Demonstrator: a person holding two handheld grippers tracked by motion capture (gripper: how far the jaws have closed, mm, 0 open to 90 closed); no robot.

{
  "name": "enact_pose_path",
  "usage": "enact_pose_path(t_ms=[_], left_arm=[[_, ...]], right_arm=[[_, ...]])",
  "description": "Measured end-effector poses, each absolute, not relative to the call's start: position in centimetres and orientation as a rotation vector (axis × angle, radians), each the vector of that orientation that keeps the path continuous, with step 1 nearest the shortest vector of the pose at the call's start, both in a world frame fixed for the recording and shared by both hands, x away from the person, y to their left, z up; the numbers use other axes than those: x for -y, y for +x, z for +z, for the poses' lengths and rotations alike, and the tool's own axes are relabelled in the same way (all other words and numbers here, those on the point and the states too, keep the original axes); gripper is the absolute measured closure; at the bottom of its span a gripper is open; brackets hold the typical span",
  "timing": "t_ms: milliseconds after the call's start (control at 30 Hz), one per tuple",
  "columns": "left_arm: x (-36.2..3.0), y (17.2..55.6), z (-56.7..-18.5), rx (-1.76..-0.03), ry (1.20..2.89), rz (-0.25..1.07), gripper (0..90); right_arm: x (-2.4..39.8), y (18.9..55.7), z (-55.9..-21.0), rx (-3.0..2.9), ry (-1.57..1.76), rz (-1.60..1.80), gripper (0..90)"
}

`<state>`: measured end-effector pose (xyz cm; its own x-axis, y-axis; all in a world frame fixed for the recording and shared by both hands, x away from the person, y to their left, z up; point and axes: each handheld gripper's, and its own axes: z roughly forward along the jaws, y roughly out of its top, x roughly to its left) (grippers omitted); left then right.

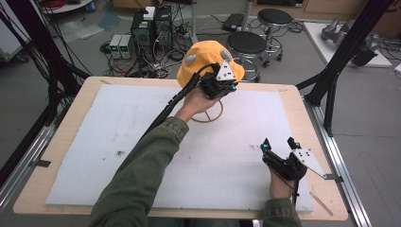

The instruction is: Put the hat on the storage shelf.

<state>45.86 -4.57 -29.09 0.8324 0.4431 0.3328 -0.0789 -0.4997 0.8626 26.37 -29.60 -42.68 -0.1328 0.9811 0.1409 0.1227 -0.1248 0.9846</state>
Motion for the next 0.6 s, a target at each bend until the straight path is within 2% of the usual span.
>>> enact_pose_path(t_ms=[100,400,533,600], left_arm=[[4.6,45.8,-29.1,-0.275,1.987,0.616,70.7],[4.0,45.3,-28.3,-0.260,1.933,0.556,50.0],[2.8,44.6,-26.7,-0.267,1.817,0.543,38.8],[2.2,44.3,-26.1,-0.267,1.774,0.544,36.7]], right_arm=[[29.6,26.4,-42.7,-1.334,1.325,1.361,9.5],[29.5,26.3,-42.7,-1.337,1.321,1.355,9.5],[29.5,26.3,-42.7,-1.339,1.315,1.354,9.5],[29.5,26.3,-42.7,-1.338,1.317,1.354,9.5]])
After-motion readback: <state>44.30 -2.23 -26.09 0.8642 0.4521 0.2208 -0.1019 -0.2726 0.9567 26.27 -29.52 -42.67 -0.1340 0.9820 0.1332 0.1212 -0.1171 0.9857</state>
